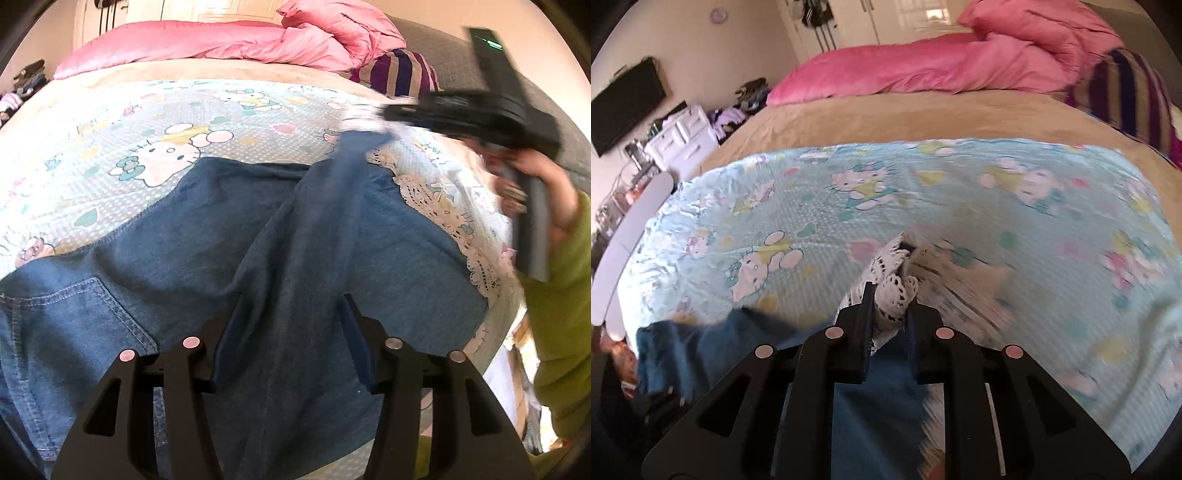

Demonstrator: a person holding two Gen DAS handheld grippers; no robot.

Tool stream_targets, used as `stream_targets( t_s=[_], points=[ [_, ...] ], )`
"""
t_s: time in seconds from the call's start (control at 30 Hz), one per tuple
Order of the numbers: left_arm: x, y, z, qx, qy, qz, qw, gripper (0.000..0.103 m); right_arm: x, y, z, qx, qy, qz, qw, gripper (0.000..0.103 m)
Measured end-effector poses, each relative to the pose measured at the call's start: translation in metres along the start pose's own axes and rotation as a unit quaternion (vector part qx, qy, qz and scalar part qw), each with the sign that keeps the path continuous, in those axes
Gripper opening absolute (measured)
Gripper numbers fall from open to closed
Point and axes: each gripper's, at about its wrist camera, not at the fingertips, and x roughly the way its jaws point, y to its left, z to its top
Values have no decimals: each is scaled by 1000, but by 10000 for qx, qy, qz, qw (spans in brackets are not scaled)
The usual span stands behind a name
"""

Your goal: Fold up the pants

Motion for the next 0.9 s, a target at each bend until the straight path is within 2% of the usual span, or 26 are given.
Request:
stream_targets(
  t_s=[0.03, 0.1, 0.2, 0.5, 0.67, 0.9],
  points=[
    [0, -2, 1, 78, -1, 83, 9999, 33, -10, -6, -5, 27, -10, -25, 10000, 10],
    [-3, -6, 0, 261, -18, 300, 9992, 17, -28, -17, -14, 112, -9, -35, 9999, 10],
    [-12, -8, 0, 370, -41, 268, 9989, 3, -49, -25, -34, 203, 72, 40, 9998, 10],
    [-42, -12, -20, 644, -156, 406, 9970, 3, -84, -27, -92, 122, 393, 53, 9991, 10],
    [-38, -16, -32, 865, 64, 375, 9955, 3, -86, -36, -121, 268, 732, -42, 9970, 10],
    [-42, -24, -40, 1069, 125, 404, 9934, 3, -95, -46, -144, 431, 891, -13, 9951, 10]
  ],
)
